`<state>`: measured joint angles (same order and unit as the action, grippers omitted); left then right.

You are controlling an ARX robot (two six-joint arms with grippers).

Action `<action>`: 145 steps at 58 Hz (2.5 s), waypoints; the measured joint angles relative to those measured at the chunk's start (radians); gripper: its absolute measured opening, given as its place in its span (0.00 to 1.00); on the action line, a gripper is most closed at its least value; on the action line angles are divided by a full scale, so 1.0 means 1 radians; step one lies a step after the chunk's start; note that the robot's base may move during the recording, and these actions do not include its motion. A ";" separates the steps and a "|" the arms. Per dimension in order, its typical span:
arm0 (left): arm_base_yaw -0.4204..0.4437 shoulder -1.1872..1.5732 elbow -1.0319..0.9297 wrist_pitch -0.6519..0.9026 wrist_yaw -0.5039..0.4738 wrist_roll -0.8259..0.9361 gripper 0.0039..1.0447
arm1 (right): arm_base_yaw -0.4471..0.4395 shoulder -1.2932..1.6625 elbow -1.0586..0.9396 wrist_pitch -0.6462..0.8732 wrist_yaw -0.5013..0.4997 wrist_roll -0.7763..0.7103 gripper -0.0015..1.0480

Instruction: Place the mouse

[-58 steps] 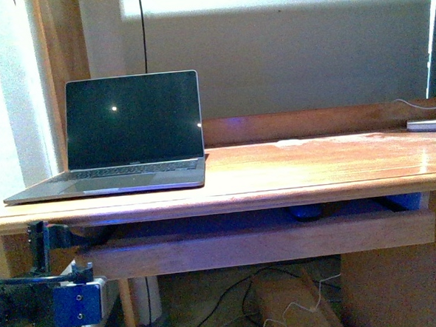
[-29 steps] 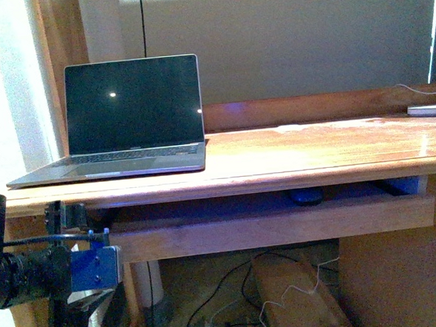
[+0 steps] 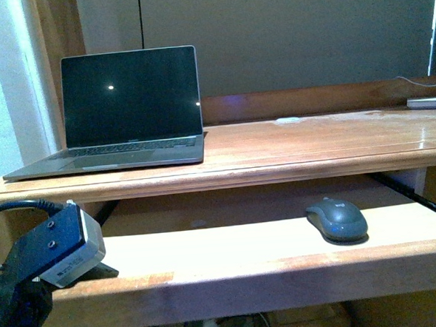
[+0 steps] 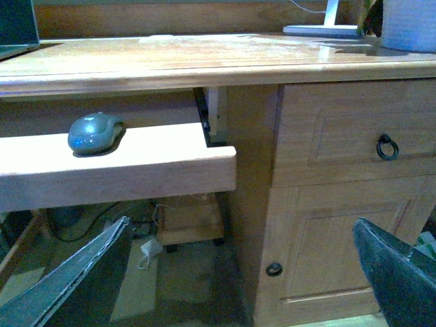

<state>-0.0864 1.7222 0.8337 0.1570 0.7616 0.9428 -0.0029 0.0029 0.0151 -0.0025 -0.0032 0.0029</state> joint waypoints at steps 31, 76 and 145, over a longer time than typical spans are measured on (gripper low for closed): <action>-0.137 -0.558 -0.309 0.299 -0.739 -1.141 0.93 | 0.000 0.000 0.000 0.000 0.000 0.000 0.93; -0.023 -1.666 -0.775 -0.158 -0.829 -0.954 0.02 | -0.021 0.437 0.105 0.245 -0.359 0.272 0.93; 0.080 -1.717 -0.825 -0.158 -0.764 -0.951 0.94 | 0.600 1.641 0.710 0.710 0.368 -0.146 0.93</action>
<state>-0.0059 0.0055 0.0086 -0.0013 -0.0021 -0.0078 0.5976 1.6436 0.7246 0.7071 0.3649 -0.1429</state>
